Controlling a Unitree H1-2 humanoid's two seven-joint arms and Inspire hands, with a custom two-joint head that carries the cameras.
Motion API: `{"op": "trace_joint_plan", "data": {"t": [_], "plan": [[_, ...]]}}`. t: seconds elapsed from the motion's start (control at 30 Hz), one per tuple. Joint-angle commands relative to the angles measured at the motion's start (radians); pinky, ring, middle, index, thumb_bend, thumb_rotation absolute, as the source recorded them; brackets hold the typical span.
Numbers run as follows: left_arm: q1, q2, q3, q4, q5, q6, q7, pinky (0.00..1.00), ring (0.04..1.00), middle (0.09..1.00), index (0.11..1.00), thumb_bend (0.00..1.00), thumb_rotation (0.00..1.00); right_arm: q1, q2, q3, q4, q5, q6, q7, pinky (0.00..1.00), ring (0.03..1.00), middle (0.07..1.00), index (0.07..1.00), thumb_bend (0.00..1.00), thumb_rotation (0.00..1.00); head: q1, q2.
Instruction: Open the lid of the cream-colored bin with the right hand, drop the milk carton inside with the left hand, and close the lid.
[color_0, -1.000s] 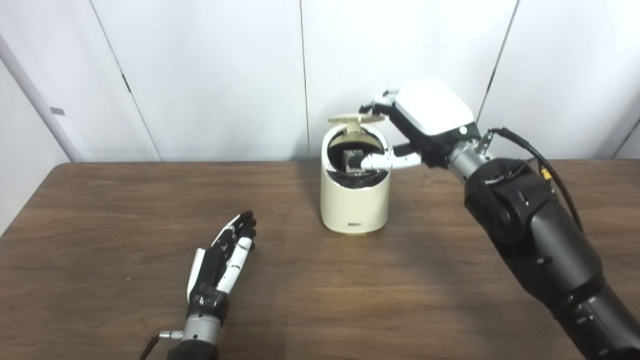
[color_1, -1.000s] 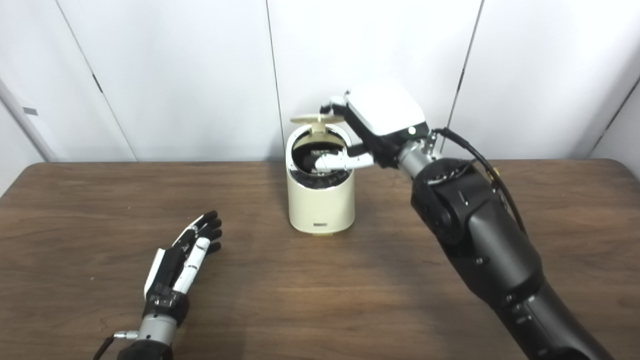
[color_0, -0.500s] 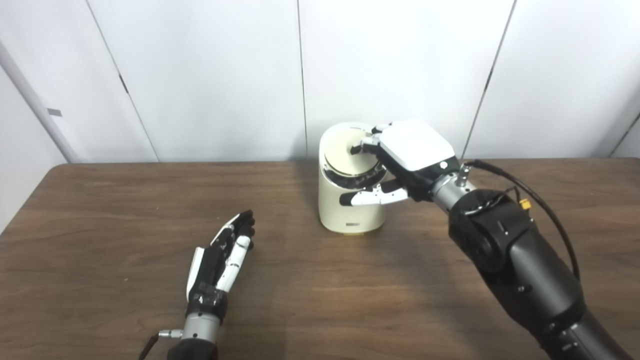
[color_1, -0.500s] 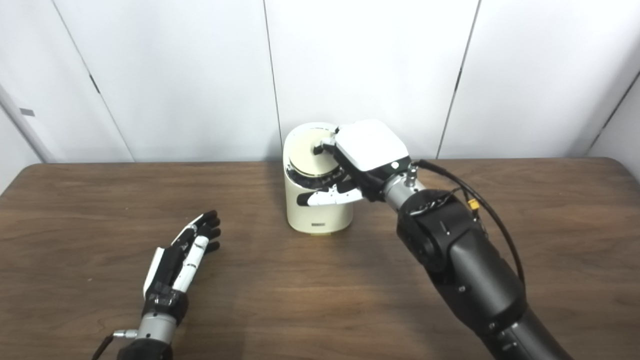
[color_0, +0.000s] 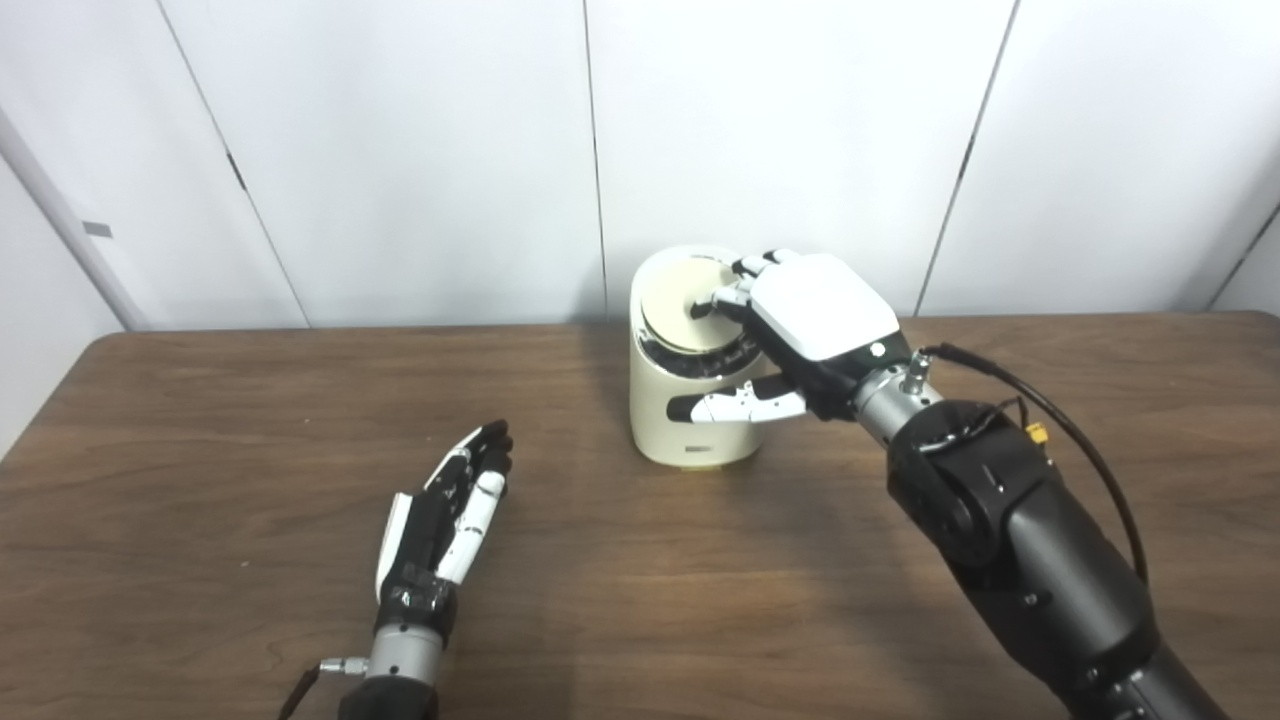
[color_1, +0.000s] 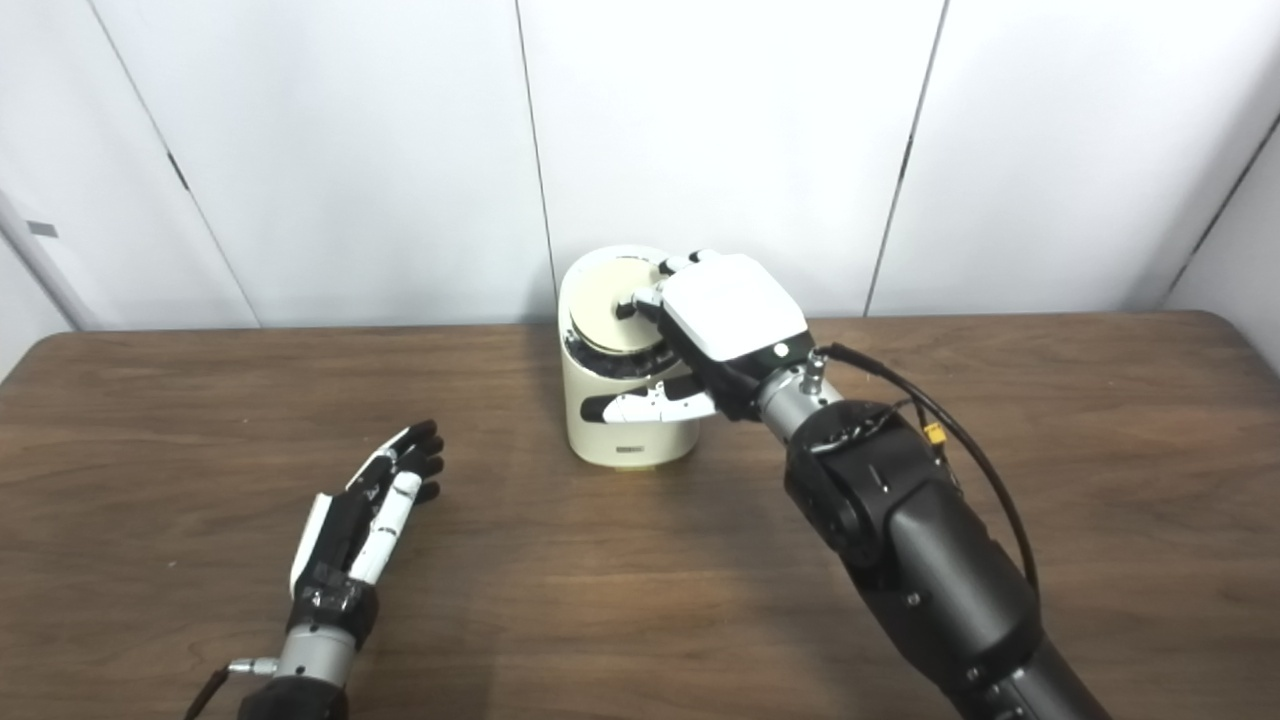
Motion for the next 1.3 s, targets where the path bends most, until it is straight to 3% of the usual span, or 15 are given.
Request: {"op": "trace_joint_plan", "data": {"t": [0.0,0.47,0.73,1.27], "plan": [[-0.027,-0.009,0.005,-0.019,-0.015,-0.018,0.003,0.84,0.860,0.864,0.930,0.47,0.69,-0.005,0.001,0.004,-0.025,0.010,-0.024,0.035,0.94,0.912,0.771,0.790,0.55,0.96,0.004,0.008],[-0.033,-0.023,0.012,-0.024,-0.008,0.000,0.010,0.81,0.833,0.846,0.947,0.47,0.63,0.006,0.010,-0.012,-0.098,0.002,-0.030,0.099,0.93,0.913,0.775,0.802,0.57,0.86,0.009,0.023],[-0.031,-0.022,0.008,-0.035,0.005,0.015,0.010,0.81,0.840,0.851,0.950,0.50,0.63,0.006,0.018,-0.018,-0.089,0.006,-0.043,0.091,0.93,0.908,0.764,0.805,0.56,0.87,0.012,0.032],[-0.036,-0.028,0.003,-0.049,0.035,0.044,0.023,0.79,0.830,0.842,0.939,0.45,0.59,0.011,0.027,-0.029,-0.052,0.018,-0.046,0.078,0.93,0.908,0.776,0.847,0.58,0.81,0.025,0.044]]}}
